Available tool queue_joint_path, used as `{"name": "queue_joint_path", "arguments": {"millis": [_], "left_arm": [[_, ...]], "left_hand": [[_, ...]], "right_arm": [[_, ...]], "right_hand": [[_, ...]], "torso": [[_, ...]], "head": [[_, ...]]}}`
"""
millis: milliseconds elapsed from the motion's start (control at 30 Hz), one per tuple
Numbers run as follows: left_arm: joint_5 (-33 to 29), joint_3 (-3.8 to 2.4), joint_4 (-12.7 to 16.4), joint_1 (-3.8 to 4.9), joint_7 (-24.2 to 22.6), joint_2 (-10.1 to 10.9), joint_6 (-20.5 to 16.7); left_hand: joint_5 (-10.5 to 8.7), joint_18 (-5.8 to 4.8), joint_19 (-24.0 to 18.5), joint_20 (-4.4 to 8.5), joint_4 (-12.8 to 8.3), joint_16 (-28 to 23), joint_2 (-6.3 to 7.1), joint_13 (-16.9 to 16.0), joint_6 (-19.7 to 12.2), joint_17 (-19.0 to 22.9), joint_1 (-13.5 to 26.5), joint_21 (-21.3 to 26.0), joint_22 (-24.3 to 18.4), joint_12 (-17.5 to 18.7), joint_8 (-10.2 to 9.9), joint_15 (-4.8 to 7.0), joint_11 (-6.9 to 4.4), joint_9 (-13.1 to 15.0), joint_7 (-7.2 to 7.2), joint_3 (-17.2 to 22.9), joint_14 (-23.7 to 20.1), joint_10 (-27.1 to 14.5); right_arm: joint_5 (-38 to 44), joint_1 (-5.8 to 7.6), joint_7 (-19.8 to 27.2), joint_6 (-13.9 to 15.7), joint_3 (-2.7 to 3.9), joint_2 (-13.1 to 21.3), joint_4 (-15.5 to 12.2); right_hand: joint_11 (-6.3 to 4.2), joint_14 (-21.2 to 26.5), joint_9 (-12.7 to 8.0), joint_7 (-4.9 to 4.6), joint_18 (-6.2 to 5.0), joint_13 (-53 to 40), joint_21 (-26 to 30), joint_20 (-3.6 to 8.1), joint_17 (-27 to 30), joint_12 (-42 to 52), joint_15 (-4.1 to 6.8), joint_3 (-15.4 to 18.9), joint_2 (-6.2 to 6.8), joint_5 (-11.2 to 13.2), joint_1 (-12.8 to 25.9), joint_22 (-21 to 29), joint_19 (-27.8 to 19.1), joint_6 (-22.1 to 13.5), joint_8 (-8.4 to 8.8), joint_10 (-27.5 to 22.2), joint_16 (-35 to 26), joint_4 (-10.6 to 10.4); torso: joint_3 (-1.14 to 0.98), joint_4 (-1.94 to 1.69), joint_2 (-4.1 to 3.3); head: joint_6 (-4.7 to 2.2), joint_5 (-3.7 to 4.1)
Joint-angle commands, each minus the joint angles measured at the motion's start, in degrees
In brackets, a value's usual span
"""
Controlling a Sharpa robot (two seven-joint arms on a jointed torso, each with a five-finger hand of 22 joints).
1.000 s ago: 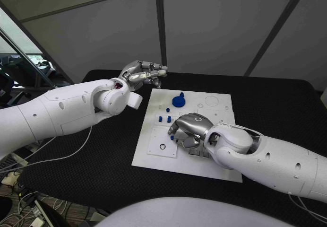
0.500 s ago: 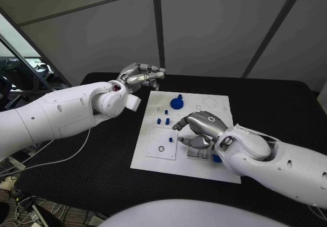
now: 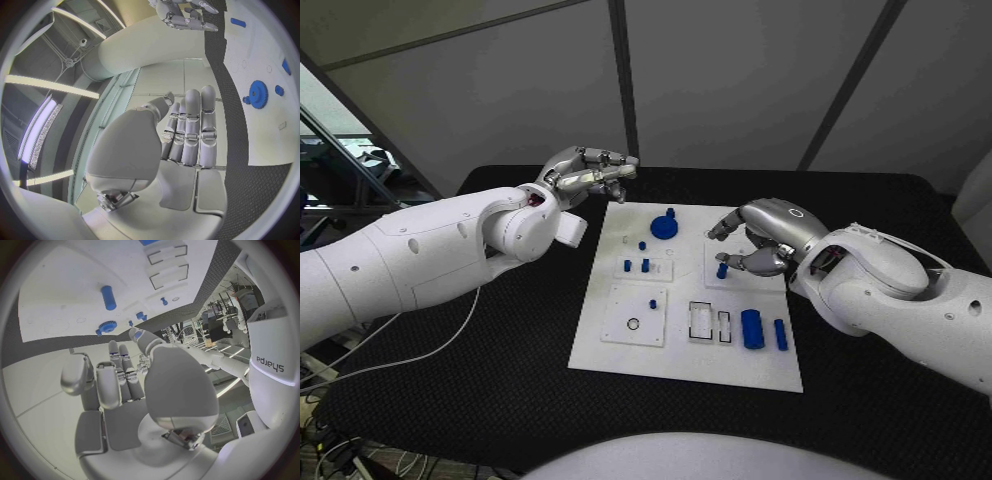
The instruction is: Assemble the parts on the task board
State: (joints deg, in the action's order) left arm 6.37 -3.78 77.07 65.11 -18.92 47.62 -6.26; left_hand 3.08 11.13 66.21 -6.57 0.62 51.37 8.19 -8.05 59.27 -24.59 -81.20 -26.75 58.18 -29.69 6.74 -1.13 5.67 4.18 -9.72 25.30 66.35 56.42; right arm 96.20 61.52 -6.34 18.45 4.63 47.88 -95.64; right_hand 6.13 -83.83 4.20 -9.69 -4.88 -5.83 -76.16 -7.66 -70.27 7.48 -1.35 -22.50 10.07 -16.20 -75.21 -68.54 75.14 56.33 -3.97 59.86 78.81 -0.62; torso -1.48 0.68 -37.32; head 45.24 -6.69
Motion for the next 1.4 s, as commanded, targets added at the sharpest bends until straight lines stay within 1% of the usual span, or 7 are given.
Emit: {"name": "queue_joint_path", "arguments": {"millis": [33,100,267,400,733,1033,1400], "left_arm": [[-0.27,0.01,-0.03,0.10,-0.10,-0.15,0.95],[-0.27,0.04,-0.03,0.10,-0.12,-0.18,0.95],[-0.27,0.07,-0.07,0.10,-0.16,-0.16,0.83],[-0.27,0.08,-0.05,0.10,-0.21,-0.14,0.77],[-0.27,0.09,0.00,0.11,-0.30,-0.10,0.69],[-0.27,0.09,0.01,0.11,-0.29,-0.10,0.62],[-0.27,0.09,0.01,0.11,-0.26,-0.09,0.49]], "left_hand": [[0.23,-0.66,-0.35,-0.07,-0.30,-0.32,0.04,-0.02,-0.43,0.05,0.41,0.21,-0.05,-0.39,0.25,0.08,0.02,0.04,-0.12,-0.13,-0.26,-0.50],[0.23,-0.66,-0.35,-0.07,-0.30,-0.32,0.04,-0.02,-0.43,0.05,0.41,0.21,-0.05,-0.39,0.25,0.08,0.02,0.04,-0.12,-0.13,-0.26,-0.50],[0.23,-0.66,-0.35,-0.07,-0.30,-0.32,0.04,-0.02,-0.43,0.05,0.41,0.21,-0.05,-0.39,0.25,0.08,0.02,0.04,-0.12,-0.13,-0.26,-0.50],[0.23,-0.66,-0.35,-0.07,-0.30,-0.32,0.04,-0.02,-0.43,0.05,0.41,0.21,-0.05,-0.39,0.25,0.08,0.02,0.04,-0.12,-0.13,-0.26,-0.50],[0.23,-0.66,-0.35,-0.07,-0.30,-0.32,0.04,-0.02,-0.43,0.05,0.41,0.21,-0.05,-0.39,0.25,0.08,0.02,0.04,-0.12,-0.13,-0.26,-0.50],[0.23,-0.66,-0.35,-0.07,-0.30,-0.32,0.04,-0.02,-0.43,0.05,0.41,0.21,-0.05,-0.39,0.25,0.08,0.02,0.04,-0.12,-0.13,-0.26,-0.50],[0.23,-0.66,-0.35,-0.07,-0.30,-0.34,0.04,-0.02,-0.43,0.07,0.41,0.22,-0.06,-0.40,0.26,0.08,0.02,0.04,-0.12,-0.13,-0.26,-0.50]], "right_arm": [[0.98,0.23,-1.12,-5.55,0.08,-0.12,0.52],[1.54,0.28,-1.18,-7.21,0.10,-0.24,0.93],[2.21,0.32,-1.38,-10.79,0.08,-0.65,1.85],[2.75,0.32,-1.62,-12.38,0.03,-1.14,2.55],[3.58,0.30,-2.05,-13.21,-0.09,-2.24,3.94],[3.66,0.28,-2.08,-14.08,-0.30,-2.74,4.22],[3.88,0.25,-2.30,-15.50,-0.47,-3.45,4.99]], "right_hand": [[0.06,-2.41,0.04,0.38,-0.21,0.13,0.46,0.15,0.07,0.35,-0.04,0.74,0.57,0.00,-0.11,0.21,-0.32,0.01,-0.13,-0.70,0.00,-0.12],[0.03,-2.45,0.05,0.49,-0.29,0.22,0.73,0.18,-0.05,0.51,-0.02,1.35,0.61,0.12,-0.16,0.57,-0.55,-0.03,-0.12,-1.09,0.11,-0.25],[-0.02,-2.48,0.07,0.82,-0.37,0.36,1.11,0.21,0.00,0.99,0.03,2.76,0.56,0.47,-0.26,0.99,-0.81,-0.12,-0.11,-1.76,0.18,-0.58],[-0.10,-2.44,0.09,0.92,-0.36,0.35,1.14,0.24,0.20,1.45,0.07,3.25,0.27,0.69,-0.48,0.99,-0.76,-0.10,-0.14,-1.68,0.10,-0.72],[-0.32,-2.28,0.22,0.73,-0.26,0.34,0.90,0.42,0.86,2.99,0.28,3.22,-0.96,0.61,-1.73,0.57,-0.28,0.47,-0.40,-0.47,-0.24,-0.76],[-0.88,-2.70,0.66,0.63,0.21,0.45,-0.60,0.84,-0.41,4.41,0.76,1.17,-2.34,0.60,-3.26,-1.55,1.37,3.14,-1.35,3.56,0.68,-0.68],[-1.38,-2.85,0.80,0.84,0.41,0.63,-1.27,1.20,-0.93,4.25,1.15,-0.20,-2.61,0.84,-3.87,-2.50,1.99,4.56,-1.60,6.34,1.14,-0.52]], "torso": [[-0.04,-0.09,-0.09],[-0.01,-0.16,-0.15],[-0.01,-0.09,-0.10],[0.01,-0.10,-0.14],[0.00,-0.10,-0.12],[-0.01,-0.07,-0.11],[0.00,-0.08,-0.12]], "head": [[-0.10,0.24],[-0.15,0.34],[-0.08,0.17],[-0.03,0.14],[0.18,0.01],[0.42,-0.05],[0.61,-0.10]]}}
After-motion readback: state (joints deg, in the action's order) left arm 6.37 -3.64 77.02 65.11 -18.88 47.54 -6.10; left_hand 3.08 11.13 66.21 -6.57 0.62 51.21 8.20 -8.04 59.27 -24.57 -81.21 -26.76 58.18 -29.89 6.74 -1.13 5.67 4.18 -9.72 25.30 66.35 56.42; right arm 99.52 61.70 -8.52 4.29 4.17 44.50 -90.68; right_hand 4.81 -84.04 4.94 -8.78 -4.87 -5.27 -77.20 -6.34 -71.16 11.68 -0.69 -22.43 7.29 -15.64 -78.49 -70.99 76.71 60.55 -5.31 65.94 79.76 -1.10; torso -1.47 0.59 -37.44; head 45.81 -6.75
